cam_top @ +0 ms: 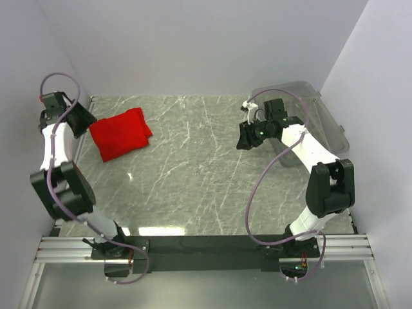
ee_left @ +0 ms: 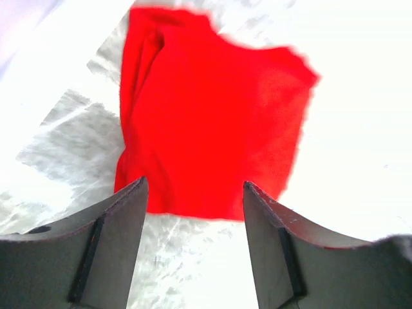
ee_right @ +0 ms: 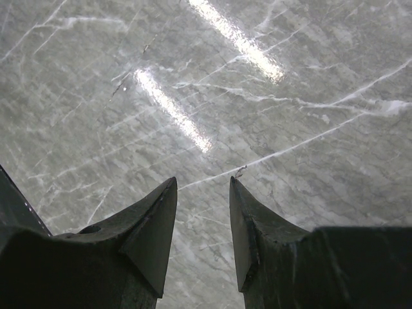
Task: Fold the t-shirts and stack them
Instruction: Neatly place the folded tshirt to the corner
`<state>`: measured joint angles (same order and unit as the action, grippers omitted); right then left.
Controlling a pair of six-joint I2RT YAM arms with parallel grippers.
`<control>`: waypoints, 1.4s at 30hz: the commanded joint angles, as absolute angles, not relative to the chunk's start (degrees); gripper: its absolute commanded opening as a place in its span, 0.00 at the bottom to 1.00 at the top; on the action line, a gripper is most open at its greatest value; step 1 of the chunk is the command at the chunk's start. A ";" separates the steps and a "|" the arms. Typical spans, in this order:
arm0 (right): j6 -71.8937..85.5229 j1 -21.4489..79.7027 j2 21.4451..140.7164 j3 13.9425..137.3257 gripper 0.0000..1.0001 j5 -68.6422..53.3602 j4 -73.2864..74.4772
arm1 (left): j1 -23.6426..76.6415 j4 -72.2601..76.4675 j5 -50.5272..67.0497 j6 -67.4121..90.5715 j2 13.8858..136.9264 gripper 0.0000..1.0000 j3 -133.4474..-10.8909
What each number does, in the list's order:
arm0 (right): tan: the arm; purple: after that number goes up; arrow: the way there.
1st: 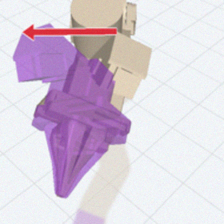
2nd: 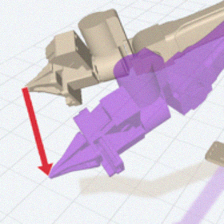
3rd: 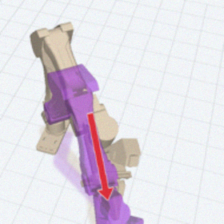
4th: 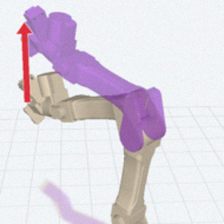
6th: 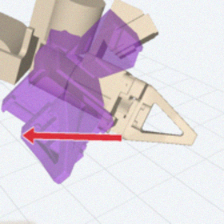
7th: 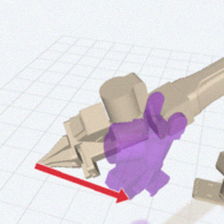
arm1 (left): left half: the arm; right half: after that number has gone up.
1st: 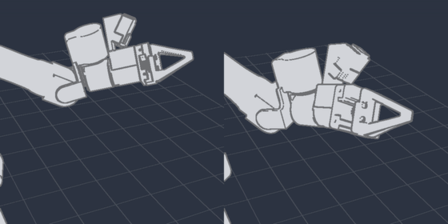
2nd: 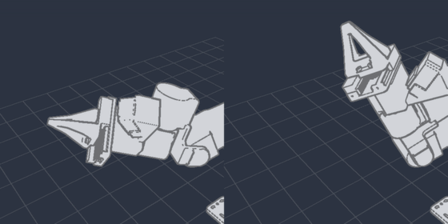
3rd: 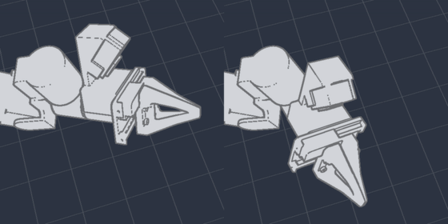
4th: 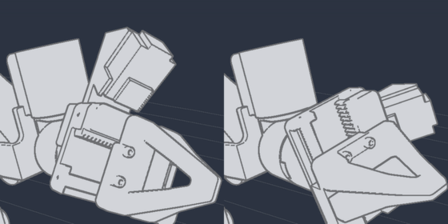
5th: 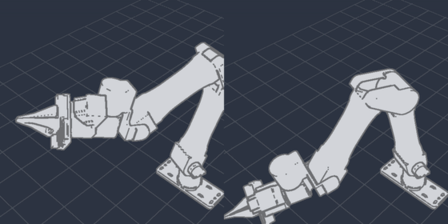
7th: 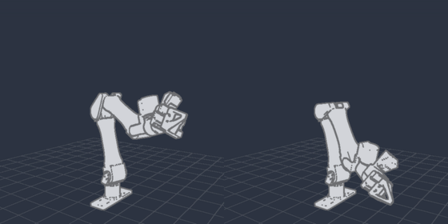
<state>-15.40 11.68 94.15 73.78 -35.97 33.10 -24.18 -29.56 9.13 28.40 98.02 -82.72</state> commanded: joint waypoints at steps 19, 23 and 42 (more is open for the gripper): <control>-21.89 9.76 76.12 72.43 0.45 -27.96 34.37 | -21.45 -13.98 42.36 32.34 66.46 0.04 -56.08; -18.99 7.74 70.41 69.88 0.46 -24.88 29.64 | -20.74 -12.13 35.61 32.52 55.48 0.45 -52.04; -0.10 -2.63 54.93 58.36 0.93 -15.04 23.73 | -20.21 -20.56 22.07 28.57 53.61 0.99 -54.67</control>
